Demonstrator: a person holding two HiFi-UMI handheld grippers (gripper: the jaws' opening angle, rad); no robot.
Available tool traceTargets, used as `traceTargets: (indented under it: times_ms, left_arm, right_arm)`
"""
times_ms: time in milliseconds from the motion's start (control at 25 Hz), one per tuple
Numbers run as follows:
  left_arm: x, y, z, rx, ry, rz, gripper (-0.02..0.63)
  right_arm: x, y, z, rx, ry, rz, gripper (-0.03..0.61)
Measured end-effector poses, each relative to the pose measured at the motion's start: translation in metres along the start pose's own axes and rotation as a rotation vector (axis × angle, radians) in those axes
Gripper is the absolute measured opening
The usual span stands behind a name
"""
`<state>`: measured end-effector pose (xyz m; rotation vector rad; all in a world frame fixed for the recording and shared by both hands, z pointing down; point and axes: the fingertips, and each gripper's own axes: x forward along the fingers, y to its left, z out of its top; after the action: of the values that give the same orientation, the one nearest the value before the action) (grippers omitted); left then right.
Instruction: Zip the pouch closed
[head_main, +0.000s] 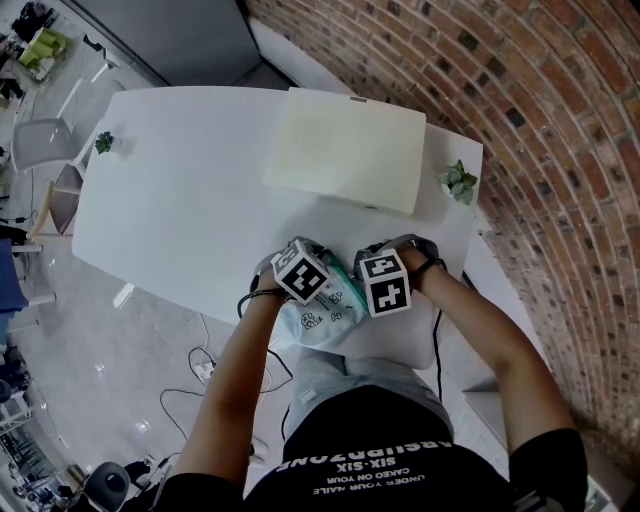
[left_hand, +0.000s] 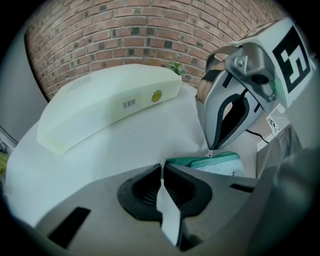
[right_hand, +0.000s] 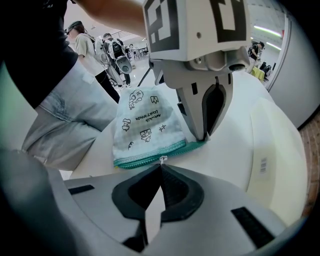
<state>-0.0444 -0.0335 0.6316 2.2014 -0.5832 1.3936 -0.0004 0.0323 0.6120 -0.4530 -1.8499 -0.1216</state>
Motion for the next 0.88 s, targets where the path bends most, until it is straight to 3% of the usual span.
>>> traceTargets:
  times_ms: [880]
  left_arm:
    - [0.0004, -0.0003, 0.0004, -0.009, 0.021, -0.002, 0.02]
  right_arm:
    - [-0.0015, 0.008, -0.0025, 0.031, -0.004, 0.007, -0.001]
